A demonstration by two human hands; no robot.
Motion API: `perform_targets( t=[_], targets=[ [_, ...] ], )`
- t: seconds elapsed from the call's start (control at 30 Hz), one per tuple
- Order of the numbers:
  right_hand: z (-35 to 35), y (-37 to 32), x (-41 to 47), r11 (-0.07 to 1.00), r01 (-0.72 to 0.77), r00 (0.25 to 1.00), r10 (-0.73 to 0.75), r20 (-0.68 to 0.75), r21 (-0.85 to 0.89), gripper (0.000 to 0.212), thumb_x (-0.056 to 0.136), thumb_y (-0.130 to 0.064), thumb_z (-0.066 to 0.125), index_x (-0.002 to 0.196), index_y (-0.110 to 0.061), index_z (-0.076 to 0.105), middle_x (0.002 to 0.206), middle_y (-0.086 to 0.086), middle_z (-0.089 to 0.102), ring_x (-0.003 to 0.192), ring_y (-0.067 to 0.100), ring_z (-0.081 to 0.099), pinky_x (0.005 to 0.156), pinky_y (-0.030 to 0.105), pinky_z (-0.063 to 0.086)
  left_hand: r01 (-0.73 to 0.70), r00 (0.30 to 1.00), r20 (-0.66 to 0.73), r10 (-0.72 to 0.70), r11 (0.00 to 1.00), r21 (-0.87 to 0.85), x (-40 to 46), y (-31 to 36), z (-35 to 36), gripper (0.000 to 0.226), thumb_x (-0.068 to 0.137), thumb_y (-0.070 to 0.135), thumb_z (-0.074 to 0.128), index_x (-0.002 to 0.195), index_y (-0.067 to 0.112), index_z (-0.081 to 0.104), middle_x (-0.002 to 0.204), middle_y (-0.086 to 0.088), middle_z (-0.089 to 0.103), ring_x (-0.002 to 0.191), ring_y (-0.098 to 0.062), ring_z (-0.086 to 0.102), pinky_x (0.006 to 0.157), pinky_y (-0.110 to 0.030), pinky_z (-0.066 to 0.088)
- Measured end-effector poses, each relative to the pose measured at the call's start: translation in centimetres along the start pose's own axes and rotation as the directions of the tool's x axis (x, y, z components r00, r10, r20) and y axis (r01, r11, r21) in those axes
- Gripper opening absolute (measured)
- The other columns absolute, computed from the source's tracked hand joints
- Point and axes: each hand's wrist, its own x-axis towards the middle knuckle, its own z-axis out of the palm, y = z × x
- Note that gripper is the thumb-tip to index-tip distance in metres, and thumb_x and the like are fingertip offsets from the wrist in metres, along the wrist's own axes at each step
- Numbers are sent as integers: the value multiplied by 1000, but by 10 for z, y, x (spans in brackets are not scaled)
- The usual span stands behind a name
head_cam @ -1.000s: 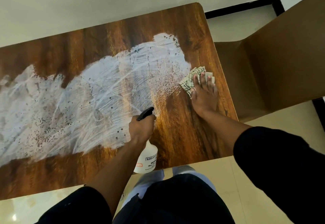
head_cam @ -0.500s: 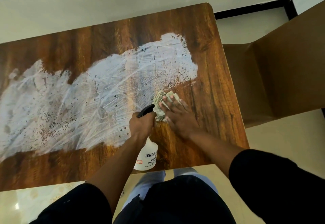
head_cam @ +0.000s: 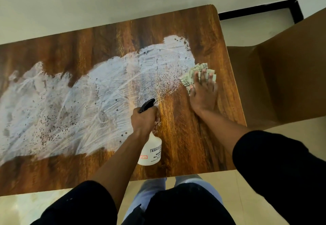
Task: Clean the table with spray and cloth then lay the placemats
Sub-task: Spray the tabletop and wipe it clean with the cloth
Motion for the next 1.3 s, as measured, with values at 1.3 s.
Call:
perform_targets(
  t=[1.3],
  targets=[
    [-16, -16, 110, 999, 42, 998, -41, -53, 21, 62, 106, -30, 40, 164, -29, 17, 173, 0, 5, 160, 28, -1, 128, 52, 10, -23, 1000, -8, 22, 996, -85, 57, 68, 33, 33, 89, 10, 66, 62, 27, 73, 60, -5, 67, 65, -25, 61, 48, -28, 38]
  ],
)
